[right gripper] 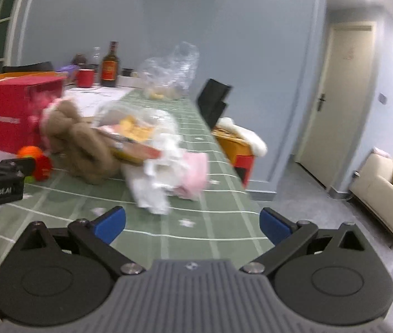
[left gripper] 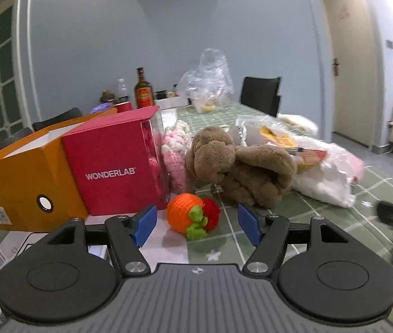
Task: Organize soft objects
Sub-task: 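Reach the left gripper to the crocheted orange fruit and close on it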
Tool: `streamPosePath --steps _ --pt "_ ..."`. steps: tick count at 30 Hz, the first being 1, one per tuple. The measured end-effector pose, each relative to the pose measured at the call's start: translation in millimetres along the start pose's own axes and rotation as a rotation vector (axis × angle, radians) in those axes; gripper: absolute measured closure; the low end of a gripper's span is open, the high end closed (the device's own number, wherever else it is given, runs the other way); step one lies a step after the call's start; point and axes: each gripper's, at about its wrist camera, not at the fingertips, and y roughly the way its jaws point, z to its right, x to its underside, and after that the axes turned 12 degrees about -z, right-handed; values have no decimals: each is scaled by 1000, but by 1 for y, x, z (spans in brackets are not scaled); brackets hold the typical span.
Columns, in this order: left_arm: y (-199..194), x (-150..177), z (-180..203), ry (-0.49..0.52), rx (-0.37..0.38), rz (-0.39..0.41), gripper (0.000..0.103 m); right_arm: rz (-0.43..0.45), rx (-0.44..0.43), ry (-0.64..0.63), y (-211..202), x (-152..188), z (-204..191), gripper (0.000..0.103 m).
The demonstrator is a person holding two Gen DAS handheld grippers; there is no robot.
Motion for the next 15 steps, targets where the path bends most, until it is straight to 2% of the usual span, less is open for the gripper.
streamPosePath --steps 4,5,7,9,13,15 --pt "18 -10 8 -55 -59 -21 24 25 -31 93 0 1 14 3" --pt "24 -14 8 -56 -50 -61 24 47 -35 115 -1 1 15 3" --pt "33 -16 4 -79 26 -121 22 75 -63 139 -5 2 13 3" --pt "37 -19 1 -109 54 -146 22 83 -95 152 -5 0 12 3" --pt "38 -22 -4 -142 52 -139 22 88 -119 144 -4 -3 6 3" --pt "42 -26 -2 -116 31 -154 22 82 -125 140 -3 -5 4 3"
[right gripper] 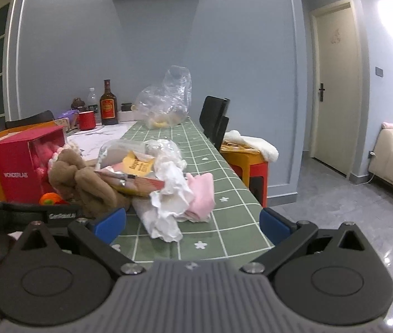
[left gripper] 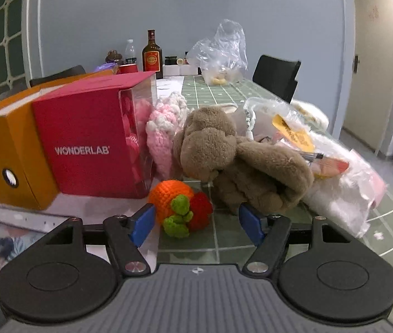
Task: Organize soft objects
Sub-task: 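Reach the left gripper to the crocheted orange fruit and close on it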
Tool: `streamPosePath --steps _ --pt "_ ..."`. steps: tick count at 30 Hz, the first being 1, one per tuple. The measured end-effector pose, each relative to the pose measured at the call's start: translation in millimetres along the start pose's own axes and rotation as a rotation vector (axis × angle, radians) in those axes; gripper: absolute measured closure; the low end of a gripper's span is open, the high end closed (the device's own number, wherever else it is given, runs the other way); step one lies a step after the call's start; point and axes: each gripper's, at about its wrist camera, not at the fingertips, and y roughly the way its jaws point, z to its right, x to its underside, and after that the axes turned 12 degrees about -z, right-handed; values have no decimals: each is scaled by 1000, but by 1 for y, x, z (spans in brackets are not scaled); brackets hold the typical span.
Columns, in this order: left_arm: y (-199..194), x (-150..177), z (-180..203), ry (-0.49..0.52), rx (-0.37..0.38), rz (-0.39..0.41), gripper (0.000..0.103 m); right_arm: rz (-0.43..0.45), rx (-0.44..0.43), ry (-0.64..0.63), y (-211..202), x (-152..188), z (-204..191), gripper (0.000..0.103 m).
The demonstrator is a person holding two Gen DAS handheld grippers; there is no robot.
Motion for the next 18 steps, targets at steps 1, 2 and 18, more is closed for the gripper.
streamPosePath --steps 1,2,18 --pt "3 -3 2 3 -13 -9 22 -7 -6 -1 1 -1 -1 3" --pt "4 -5 3 0 -23 -12 22 -13 -12 -2 3 -2 -2 3" --pt "2 2 -30 -154 125 -5 50 -3 -59 -78 24 -22 -25 3"
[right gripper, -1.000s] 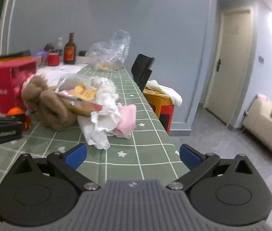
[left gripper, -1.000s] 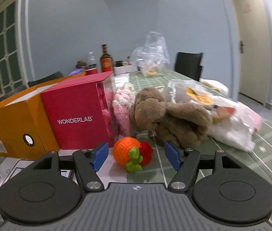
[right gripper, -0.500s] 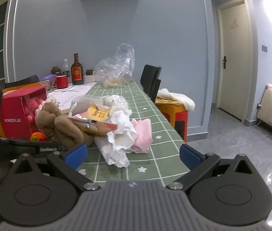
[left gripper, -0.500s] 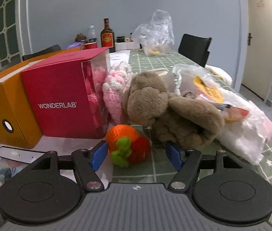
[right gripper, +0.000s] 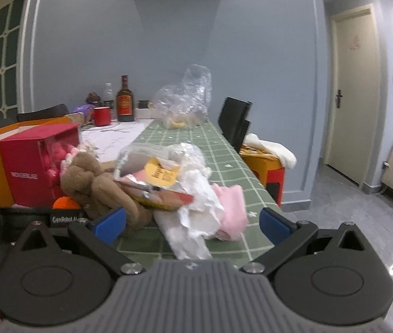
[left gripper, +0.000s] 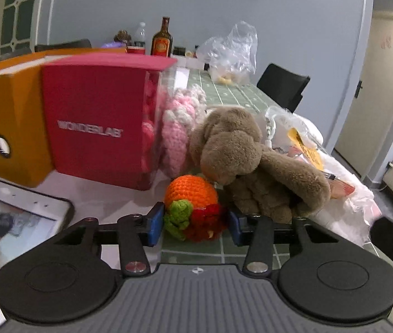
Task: Organize soft objects
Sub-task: 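Reach the left gripper to the crocheted orange fruit and close on it, then grasp the brown plush dog with the right gripper while the left holds the fruit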
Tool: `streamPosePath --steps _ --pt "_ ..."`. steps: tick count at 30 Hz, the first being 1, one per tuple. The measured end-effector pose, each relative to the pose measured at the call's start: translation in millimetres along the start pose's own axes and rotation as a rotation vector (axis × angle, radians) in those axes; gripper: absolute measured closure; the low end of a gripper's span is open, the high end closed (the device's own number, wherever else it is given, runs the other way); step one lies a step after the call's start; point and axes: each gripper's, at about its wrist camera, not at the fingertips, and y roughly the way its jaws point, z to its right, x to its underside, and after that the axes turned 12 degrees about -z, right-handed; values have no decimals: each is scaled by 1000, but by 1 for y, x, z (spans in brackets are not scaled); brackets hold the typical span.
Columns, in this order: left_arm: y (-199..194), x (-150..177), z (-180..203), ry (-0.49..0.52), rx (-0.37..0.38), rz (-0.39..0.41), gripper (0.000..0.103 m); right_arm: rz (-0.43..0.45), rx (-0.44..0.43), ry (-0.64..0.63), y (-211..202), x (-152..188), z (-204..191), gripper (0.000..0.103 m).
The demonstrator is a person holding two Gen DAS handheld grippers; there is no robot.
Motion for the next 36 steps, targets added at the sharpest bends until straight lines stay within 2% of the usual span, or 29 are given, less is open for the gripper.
streamPosePath --steps 2,4,5,8,10,12,15,17,20,21,22,28,34,36 --pt "-9 7 -1 27 2 22 50 -17 -18 -26 5 -5 -6 8" --pt "-17 15 3 78 -4 36 50 -15 -52 -60 9 -8 -9 30" --pt "-19 18 5 95 -4 37 50 -13 -75 -76 11 -9 -11 33" --pt "-21 25 7 126 2 28 50 2 -153 -115 15 -10 -13 37" --pt "-22 28 6 144 26 23 50 0 -187 -154 17 -12 -18 44" --pt "-22 30 6 161 58 17 50 2 -211 -196 18 -14 -23 44" --pt "-27 33 7 174 50 44 50 24 -273 -239 24 -14 -29 44" --pt "-30 35 7 178 44 63 50 15 -283 -256 30 -15 -35 48" --pt "-34 35 5 172 47 71 50 -5 -253 -297 41 -16 -48 64" --pt "-35 35 4 173 45 69 50 -11 -239 -299 44 -16 -51 81" --pt "-36 35 4 174 43 69 50 -15 -230 -298 46 -16 -51 92" --pt "-39 38 -6 155 17 55 50 -8 -255 -283 26 -13 -43 94" --pt "-40 42 -21 142 40 33 50 -93 -383 -109 -6 -14 -10 93" --pt "-38 43 -24 140 46 23 50 -118 -391 -74 -10 -11 -5 93"
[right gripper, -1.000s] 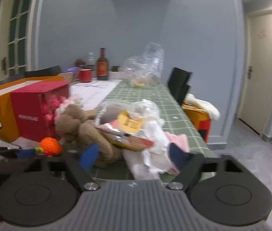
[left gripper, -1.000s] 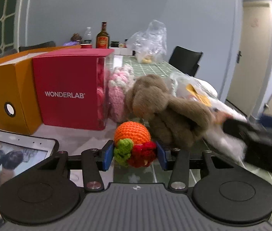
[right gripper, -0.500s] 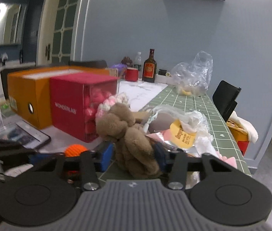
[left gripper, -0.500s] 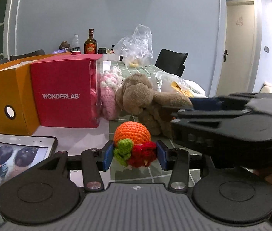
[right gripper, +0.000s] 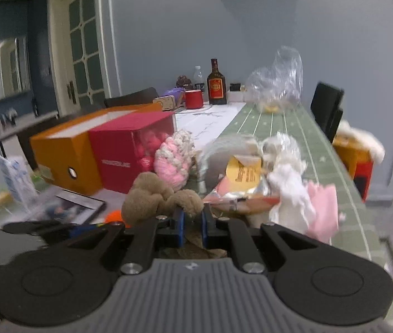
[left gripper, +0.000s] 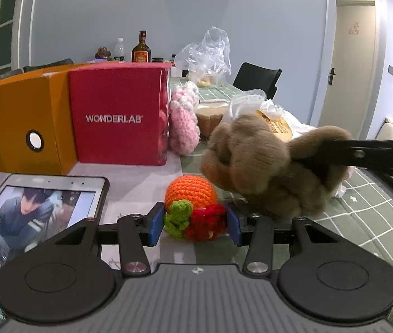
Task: Organize soft objects
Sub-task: 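Grasp the brown plush dog with the right gripper while the left holds the fruit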
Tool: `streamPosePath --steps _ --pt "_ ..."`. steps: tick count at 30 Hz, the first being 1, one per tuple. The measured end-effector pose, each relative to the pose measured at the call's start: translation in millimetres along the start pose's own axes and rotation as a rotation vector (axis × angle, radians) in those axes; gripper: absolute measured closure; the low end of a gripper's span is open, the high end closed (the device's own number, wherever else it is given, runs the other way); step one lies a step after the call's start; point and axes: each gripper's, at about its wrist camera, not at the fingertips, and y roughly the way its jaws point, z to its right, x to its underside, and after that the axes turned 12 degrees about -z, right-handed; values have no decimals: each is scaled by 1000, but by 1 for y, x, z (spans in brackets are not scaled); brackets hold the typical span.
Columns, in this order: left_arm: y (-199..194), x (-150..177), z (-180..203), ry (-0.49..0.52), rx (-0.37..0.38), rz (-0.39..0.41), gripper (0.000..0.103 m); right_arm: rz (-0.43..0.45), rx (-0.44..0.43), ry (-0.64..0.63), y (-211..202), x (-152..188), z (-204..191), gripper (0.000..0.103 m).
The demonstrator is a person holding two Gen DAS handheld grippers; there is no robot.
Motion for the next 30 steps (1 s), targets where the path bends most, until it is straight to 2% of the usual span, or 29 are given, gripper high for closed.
streamPosePath --steps 2,3,5,6,7,10,11,13,15,17,19,22,24,30 --pt "1 1 -2 -1 -1 2 50 -6 28 -2 1 4 -2 90" --pt "0 1 -2 0 0 3 50 -3 38 -13 2 6 -5 83" --pt "-1 1 -3 -2 5 3 50 -4 51 -34 5 9 -9 58" --pt "0 1 -3 -1 7 3 50 -3 49 -38 7 9 -10 37" --pt "-1 1 -4 -3 7 2 50 7 46 -42 8 9 -11 28" --pt "-2 2 -6 -6 8 1 50 21 41 -61 12 9 -12 28" --pt "-3 1 -6 -3 6 -2 50 25 46 -70 15 8 -12 26" --pt "-5 2 -6 -1 9 -1 50 25 80 -82 20 7 -12 12" --pt "-7 2 -6 5 2 6 50 32 127 -92 21 8 -12 12" --pt "-9 3 -5 11 -11 16 50 61 120 -109 16 11 -13 11" --pt "-10 4 -5 16 -18 19 50 87 93 -139 10 12 -15 3" --pt "-9 4 -4 20 -18 10 50 28 68 -177 14 6 -20 3" --pt "-9 5 -4 22 -21 6 50 -5 82 -208 22 4 -24 3" --pt "-15 6 -8 12 -47 21 50 -24 82 -265 41 2 -22 4"
